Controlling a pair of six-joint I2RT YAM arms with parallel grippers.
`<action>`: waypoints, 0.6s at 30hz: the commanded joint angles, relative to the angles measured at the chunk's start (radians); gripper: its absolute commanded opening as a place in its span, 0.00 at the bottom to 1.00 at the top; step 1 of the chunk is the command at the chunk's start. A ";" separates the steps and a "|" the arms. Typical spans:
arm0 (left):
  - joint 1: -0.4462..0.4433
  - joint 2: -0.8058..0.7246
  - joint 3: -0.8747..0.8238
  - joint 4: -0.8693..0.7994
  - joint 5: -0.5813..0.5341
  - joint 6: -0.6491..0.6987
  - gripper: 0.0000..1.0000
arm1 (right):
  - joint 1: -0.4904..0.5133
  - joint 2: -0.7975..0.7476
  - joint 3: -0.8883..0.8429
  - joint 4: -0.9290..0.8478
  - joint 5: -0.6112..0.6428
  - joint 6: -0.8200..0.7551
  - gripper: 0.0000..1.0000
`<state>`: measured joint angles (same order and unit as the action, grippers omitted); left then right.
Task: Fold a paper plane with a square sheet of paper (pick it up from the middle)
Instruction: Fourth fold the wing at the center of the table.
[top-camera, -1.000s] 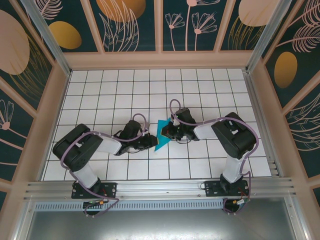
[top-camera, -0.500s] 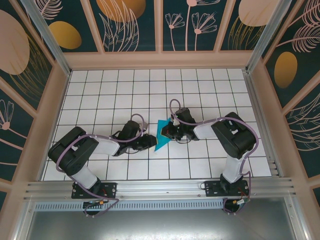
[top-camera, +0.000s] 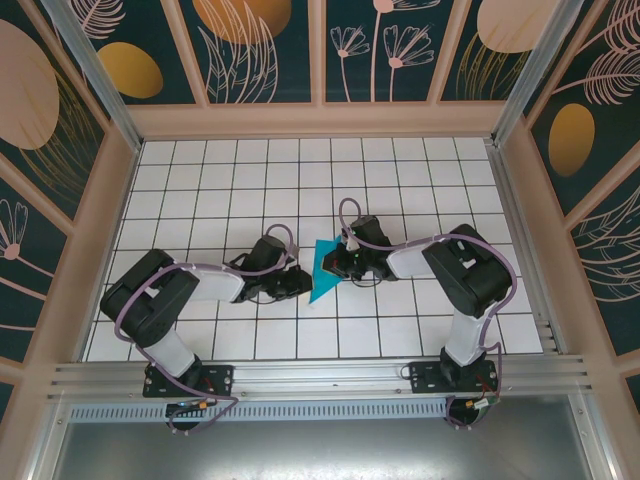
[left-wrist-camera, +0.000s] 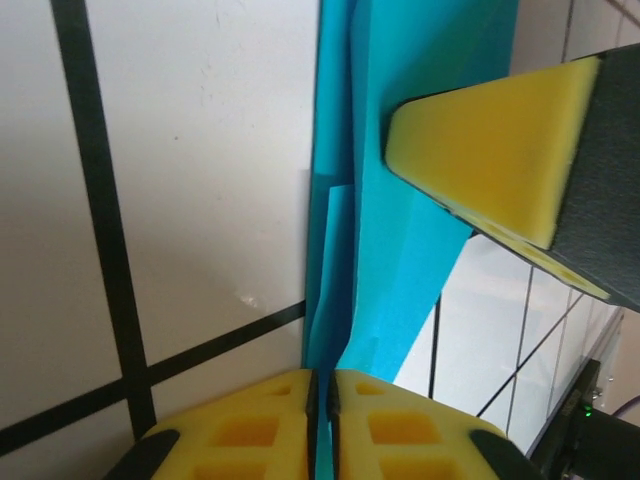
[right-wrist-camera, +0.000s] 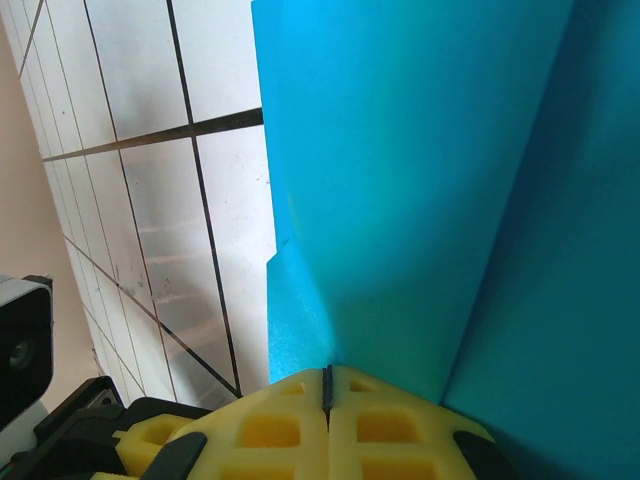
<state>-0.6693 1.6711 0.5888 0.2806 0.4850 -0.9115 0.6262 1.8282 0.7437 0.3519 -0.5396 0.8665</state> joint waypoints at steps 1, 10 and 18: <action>-0.015 0.079 0.030 -0.145 -0.088 0.057 0.11 | -0.006 0.029 0.010 -0.057 0.045 -0.018 0.06; -0.036 0.070 0.035 -0.213 -0.101 0.087 0.11 | -0.005 0.033 0.015 -0.072 0.053 -0.018 0.06; -0.036 -0.092 0.037 -0.199 -0.116 0.065 0.23 | -0.006 0.032 0.014 -0.083 0.062 -0.021 0.06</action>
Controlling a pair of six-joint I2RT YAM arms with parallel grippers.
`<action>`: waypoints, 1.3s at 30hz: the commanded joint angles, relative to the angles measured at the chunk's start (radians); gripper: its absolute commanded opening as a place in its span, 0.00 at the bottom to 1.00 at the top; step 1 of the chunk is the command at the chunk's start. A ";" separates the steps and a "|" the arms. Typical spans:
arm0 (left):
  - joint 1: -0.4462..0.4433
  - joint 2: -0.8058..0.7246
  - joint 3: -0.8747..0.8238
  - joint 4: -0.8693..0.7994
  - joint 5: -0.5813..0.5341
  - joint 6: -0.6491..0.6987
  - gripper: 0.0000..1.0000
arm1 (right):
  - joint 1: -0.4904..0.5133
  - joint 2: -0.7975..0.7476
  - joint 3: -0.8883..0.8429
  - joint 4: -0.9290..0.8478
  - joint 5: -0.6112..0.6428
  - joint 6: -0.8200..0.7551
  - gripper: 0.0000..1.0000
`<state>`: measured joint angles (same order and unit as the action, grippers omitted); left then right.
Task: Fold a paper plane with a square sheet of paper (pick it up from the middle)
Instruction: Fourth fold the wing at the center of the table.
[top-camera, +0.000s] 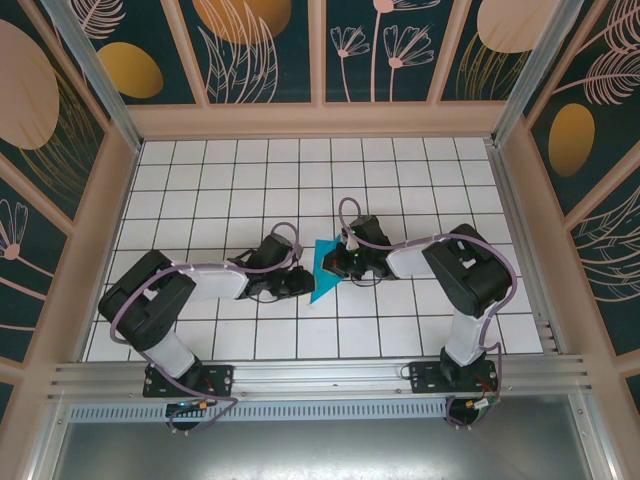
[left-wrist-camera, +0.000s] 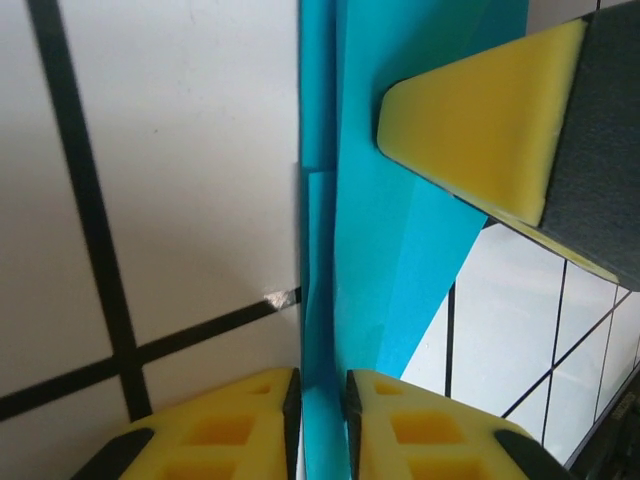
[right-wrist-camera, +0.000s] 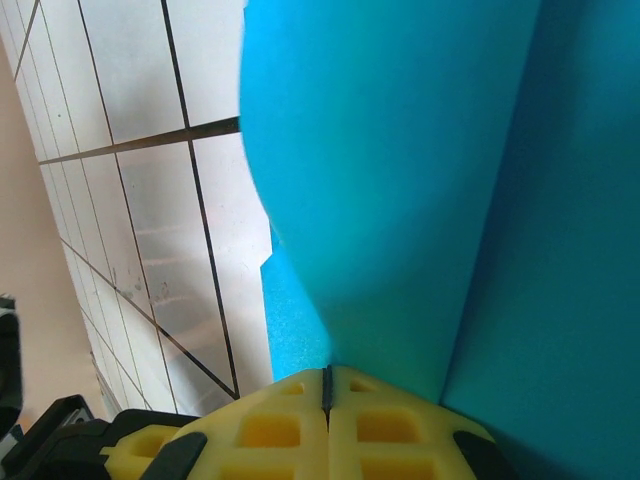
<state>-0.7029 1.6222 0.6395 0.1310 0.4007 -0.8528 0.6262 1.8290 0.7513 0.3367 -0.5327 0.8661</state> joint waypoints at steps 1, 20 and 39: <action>-0.003 -0.052 -0.011 -0.048 -0.030 0.004 0.23 | -0.006 0.031 0.007 -0.069 0.056 -0.021 0.06; -0.032 0.029 0.039 -0.118 0.001 0.046 0.21 | -0.002 0.030 0.008 -0.077 0.060 -0.021 0.06; -0.062 0.006 0.034 -0.201 0.010 0.066 0.18 | -0.001 0.037 0.012 -0.082 0.060 -0.023 0.06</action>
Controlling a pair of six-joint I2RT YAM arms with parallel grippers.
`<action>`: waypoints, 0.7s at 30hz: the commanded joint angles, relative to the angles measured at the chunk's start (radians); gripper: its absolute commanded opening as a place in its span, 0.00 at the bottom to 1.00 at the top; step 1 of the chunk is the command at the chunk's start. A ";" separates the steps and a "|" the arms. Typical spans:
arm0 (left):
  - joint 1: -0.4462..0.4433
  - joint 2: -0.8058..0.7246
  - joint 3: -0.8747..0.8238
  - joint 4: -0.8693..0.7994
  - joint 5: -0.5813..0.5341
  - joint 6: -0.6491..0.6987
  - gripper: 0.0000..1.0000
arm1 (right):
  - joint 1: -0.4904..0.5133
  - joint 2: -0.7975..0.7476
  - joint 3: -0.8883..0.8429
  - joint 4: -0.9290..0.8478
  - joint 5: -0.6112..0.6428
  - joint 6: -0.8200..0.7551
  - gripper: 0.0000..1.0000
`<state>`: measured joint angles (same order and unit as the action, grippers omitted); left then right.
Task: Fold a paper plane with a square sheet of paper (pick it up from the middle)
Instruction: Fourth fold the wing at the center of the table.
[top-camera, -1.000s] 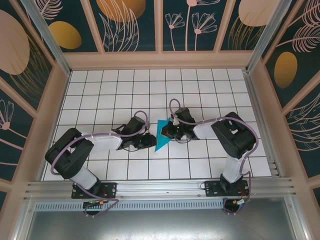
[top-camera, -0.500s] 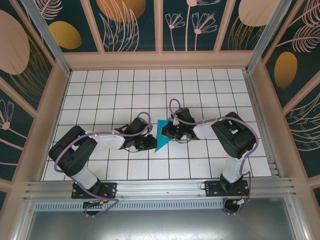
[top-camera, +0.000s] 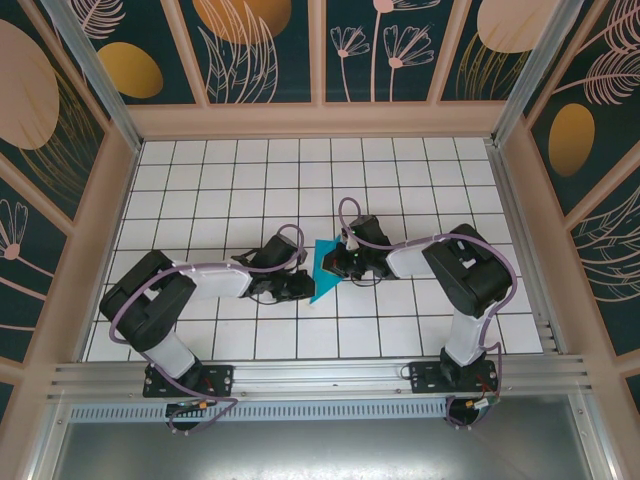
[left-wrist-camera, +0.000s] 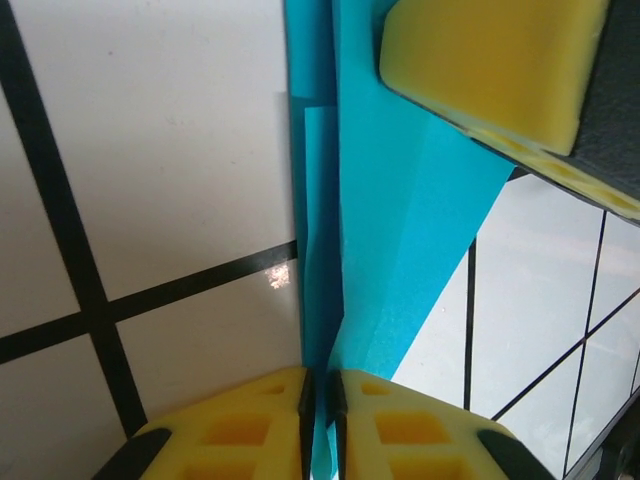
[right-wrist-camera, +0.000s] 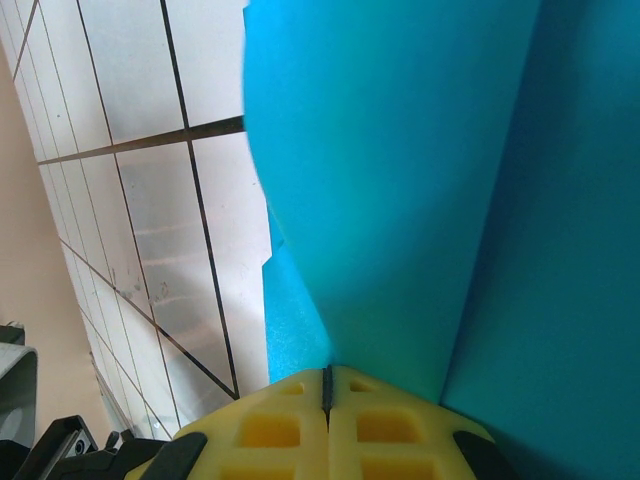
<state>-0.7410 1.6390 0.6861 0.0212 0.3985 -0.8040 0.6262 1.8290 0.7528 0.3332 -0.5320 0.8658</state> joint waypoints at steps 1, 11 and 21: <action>-0.024 -0.018 -0.005 -0.090 0.011 0.018 0.18 | -0.001 0.038 0.012 -0.078 0.059 -0.024 0.06; -0.023 -0.054 -0.007 -0.022 -0.002 -0.019 0.19 | -0.001 0.038 0.011 -0.085 0.064 -0.028 0.06; -0.024 -0.039 -0.017 -0.029 -0.002 -0.016 0.05 | 0.001 0.039 0.007 -0.085 0.066 -0.026 0.06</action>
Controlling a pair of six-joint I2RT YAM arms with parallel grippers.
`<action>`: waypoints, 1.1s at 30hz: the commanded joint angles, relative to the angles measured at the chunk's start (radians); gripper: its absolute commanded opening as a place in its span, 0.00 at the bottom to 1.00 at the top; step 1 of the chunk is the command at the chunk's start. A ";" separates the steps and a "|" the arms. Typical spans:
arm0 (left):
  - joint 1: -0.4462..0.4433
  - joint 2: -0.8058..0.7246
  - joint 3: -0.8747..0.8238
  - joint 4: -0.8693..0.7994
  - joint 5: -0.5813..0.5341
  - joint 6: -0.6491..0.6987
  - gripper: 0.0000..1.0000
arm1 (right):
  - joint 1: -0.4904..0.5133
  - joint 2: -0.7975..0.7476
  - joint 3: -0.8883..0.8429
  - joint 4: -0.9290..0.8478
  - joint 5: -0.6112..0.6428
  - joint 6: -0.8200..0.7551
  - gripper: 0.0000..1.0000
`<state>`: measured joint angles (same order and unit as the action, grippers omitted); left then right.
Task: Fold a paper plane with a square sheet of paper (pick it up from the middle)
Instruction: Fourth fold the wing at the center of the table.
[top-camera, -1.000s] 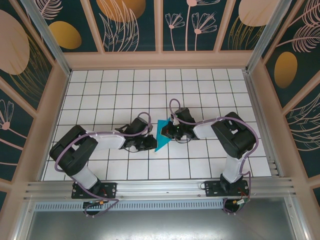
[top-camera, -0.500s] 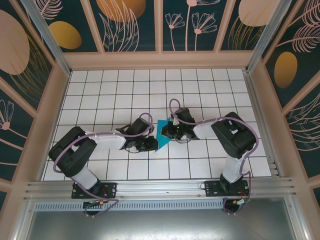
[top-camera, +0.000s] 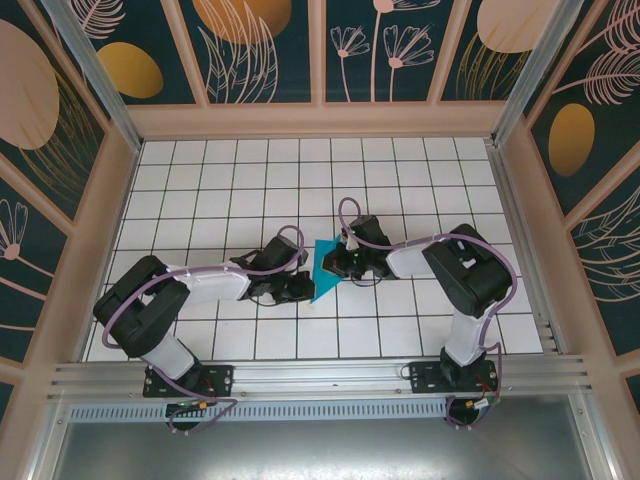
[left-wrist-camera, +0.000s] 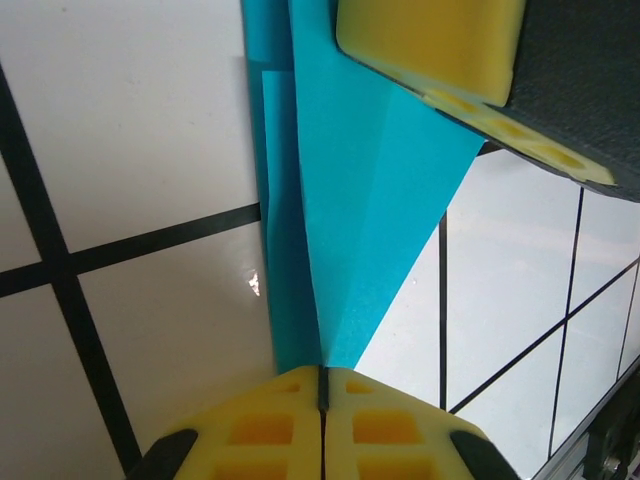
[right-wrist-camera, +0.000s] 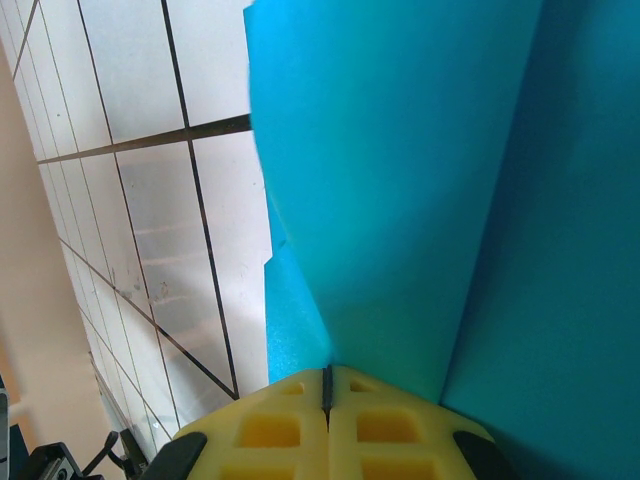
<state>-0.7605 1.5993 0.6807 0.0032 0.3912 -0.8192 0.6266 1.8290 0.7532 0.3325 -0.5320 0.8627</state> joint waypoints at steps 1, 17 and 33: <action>-0.004 0.003 -0.012 -0.010 0.013 0.002 0.05 | 0.001 0.039 0.008 -0.084 0.066 -0.023 0.06; -0.005 0.043 -0.070 -0.062 0.031 0.004 0.00 | 0.002 0.059 0.016 -0.107 0.078 -0.024 0.06; -0.005 -0.027 -0.051 -0.069 -0.028 0.011 0.16 | 0.004 0.062 0.024 -0.124 0.085 -0.033 0.05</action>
<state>-0.7597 1.5753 0.6430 -0.0139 0.3759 -0.8188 0.6292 1.8366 0.7792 0.2882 -0.5316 0.8623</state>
